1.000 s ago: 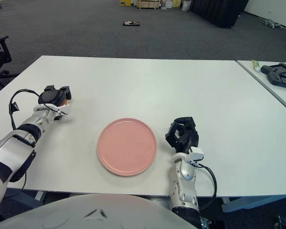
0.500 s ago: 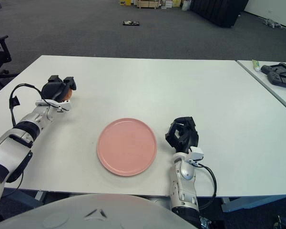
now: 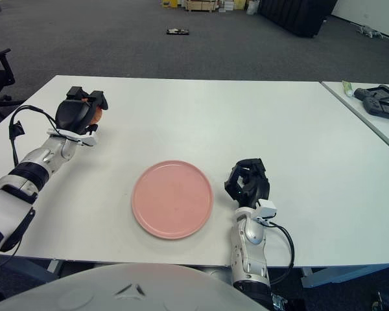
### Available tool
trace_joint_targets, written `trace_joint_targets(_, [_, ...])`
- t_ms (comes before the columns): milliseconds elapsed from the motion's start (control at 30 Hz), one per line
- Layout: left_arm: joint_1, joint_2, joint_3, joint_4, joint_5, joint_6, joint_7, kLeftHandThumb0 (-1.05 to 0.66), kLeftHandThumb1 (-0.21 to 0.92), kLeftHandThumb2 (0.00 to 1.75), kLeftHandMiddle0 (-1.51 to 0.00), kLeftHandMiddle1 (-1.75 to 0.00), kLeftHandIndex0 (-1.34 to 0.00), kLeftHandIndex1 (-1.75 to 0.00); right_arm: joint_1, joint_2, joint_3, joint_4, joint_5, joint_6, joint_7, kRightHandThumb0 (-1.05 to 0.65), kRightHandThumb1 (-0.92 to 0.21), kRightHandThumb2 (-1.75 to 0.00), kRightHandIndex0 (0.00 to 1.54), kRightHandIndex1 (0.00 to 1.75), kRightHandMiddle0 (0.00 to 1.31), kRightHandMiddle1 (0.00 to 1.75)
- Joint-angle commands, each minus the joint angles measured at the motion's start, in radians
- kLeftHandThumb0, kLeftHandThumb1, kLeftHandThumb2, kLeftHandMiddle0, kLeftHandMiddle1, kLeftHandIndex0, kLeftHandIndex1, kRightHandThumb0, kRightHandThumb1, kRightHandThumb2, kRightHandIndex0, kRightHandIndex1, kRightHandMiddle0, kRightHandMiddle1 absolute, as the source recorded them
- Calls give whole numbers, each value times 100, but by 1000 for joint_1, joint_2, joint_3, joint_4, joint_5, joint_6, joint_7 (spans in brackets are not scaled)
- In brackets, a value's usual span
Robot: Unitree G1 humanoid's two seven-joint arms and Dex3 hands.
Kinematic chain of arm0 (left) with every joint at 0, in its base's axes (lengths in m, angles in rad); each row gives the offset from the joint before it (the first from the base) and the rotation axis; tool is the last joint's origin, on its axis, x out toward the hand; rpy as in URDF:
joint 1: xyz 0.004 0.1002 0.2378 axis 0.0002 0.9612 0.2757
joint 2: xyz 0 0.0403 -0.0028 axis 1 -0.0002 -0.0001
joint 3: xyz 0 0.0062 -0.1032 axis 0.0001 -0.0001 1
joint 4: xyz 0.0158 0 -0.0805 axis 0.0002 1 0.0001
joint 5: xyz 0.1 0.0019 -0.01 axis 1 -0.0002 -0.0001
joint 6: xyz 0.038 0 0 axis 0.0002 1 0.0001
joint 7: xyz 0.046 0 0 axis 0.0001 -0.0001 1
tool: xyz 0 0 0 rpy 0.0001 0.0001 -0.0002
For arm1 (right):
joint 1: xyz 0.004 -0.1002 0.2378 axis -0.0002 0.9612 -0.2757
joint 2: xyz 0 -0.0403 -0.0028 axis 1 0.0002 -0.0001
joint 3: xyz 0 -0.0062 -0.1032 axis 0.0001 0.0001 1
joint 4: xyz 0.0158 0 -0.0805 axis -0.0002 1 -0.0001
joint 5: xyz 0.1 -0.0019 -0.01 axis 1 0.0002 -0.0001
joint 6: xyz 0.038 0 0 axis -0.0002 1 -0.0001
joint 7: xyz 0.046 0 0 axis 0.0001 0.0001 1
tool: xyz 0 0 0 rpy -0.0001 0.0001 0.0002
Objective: Put the apple into the plate.
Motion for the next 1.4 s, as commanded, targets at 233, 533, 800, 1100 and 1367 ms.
trace_joint_targets(233, [197,14,98,-518,-53,37,-163,0,6,161,-81,-171,-59,-175,-7,51,-4,30,11,21,-1,-41,-54,-105,107,175,44,175])
trace_joint_targets(533, [299,6,120,-740,-120,-18,-332,0,4,158,-87,-160,-59,-175,-14,48,-5,48,5,8,1,-42,-53,-105,107,175,45,175])
trace_joint_targets(800, [409,-12,92,-976,-153,-8,-571,0,4,160,-87,-161,-59,-175,-15,46,-3,45,5,19,-2,-42,-52,-108,109,175,46,175])
trace_joint_targets(1100, [400,-39,53,-987,-148,-129,-690,0,5,158,-86,-161,-59,-175,-14,50,-6,36,13,28,-4,-42,-52,-107,109,175,46,175])
trace_joint_targets(1367, [303,-46,-13,-873,-163,-306,-811,0,7,157,-83,-164,-57,-175,-10,46,-4,34,17,27,6,-42,-53,-106,108,175,45,175])
